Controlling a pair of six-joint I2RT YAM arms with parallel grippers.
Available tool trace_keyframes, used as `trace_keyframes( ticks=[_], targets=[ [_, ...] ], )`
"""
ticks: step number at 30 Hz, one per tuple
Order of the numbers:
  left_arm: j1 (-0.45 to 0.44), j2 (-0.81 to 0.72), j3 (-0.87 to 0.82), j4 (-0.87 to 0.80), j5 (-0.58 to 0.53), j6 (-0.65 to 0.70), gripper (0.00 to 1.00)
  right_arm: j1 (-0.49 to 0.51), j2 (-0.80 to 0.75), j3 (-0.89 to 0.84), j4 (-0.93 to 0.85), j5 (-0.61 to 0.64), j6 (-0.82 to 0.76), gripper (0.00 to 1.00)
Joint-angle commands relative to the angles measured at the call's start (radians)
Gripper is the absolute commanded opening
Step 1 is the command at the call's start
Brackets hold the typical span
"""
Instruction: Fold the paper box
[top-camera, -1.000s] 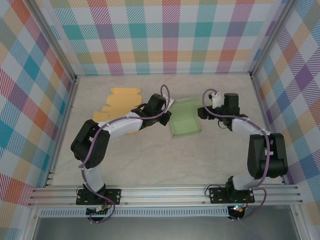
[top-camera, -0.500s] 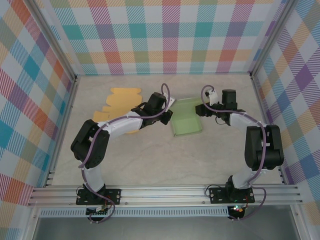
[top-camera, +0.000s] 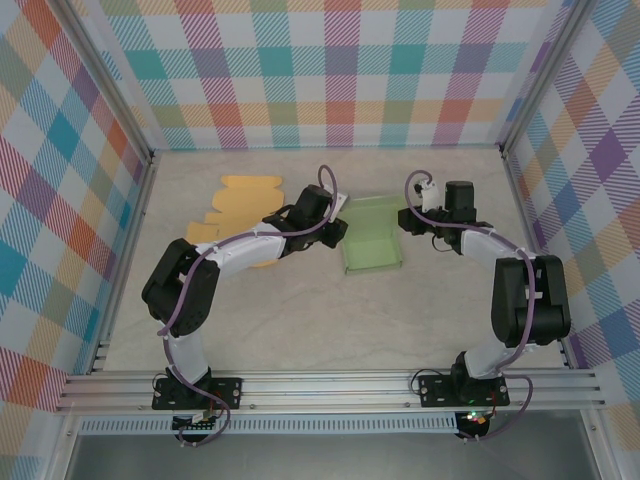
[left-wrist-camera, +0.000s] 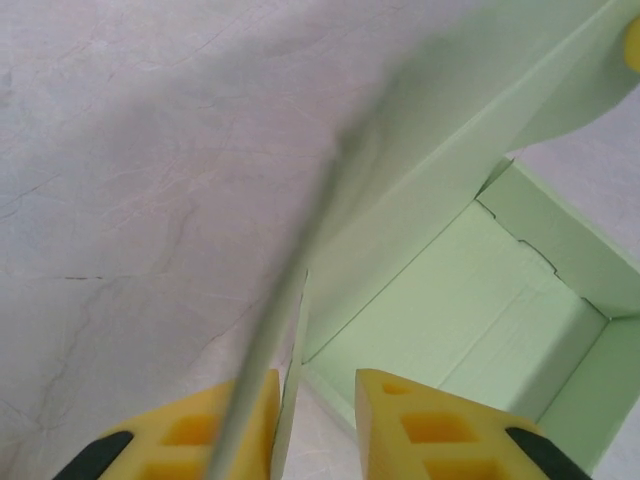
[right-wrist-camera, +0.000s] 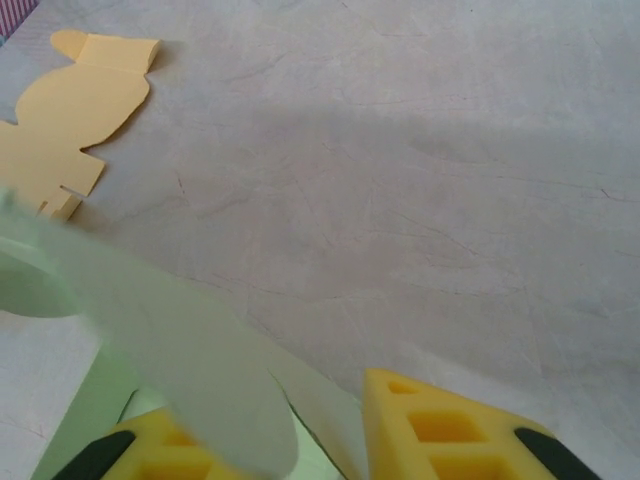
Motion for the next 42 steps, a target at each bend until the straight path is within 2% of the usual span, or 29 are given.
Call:
trace_keyframes(
  ticks=[1, 9, 14, 17, 26, 30, 35, 42],
  targets=[
    [0.01, 0.011, 0.016, 0.03, -0.049, -0.057, 0.26, -0.002, -0.036, -0.018, 0.017, -0.019, 0.019, 0.27],
    [0.01, -0.007, -0.011, 0.032, -0.104, -0.081, 0.23, 0.004, -0.06, -0.039, 0.012, -0.014, 0.02, 0.23],
    [0.01, 0.01, 0.0, 0.049, -0.059, -0.122, 0.06, 0.036, -0.08, -0.046, -0.003, 0.011, 0.037, 0.22],
    [0.007, 0.01, -0.004, 0.079, -0.035, -0.171, 0.05, 0.072, -0.096, -0.043, -0.03, 0.056, 0.063, 0.19],
    [-0.034, 0.033, -0.019, 0.163, -0.095, -0.258, 0.0, 0.207, -0.127, -0.063, -0.026, 0.27, 0.206, 0.14],
    [-0.035, 0.051, -0.001, 0.195, -0.102, -0.263, 0.0, 0.218, -0.097, -0.041, 0.006, 0.338, 0.236, 0.11],
    [-0.03, 0.087, 0.059, 0.193, -0.127, -0.228, 0.0, 0.218, -0.034, 0.032, 0.049, 0.409, 0.202, 0.11],
    [-0.022, 0.13, 0.083, 0.259, -0.13, -0.224, 0.0, 0.218, 0.095, 0.16, 0.072, 0.43, 0.204, 0.14]
  ],
)
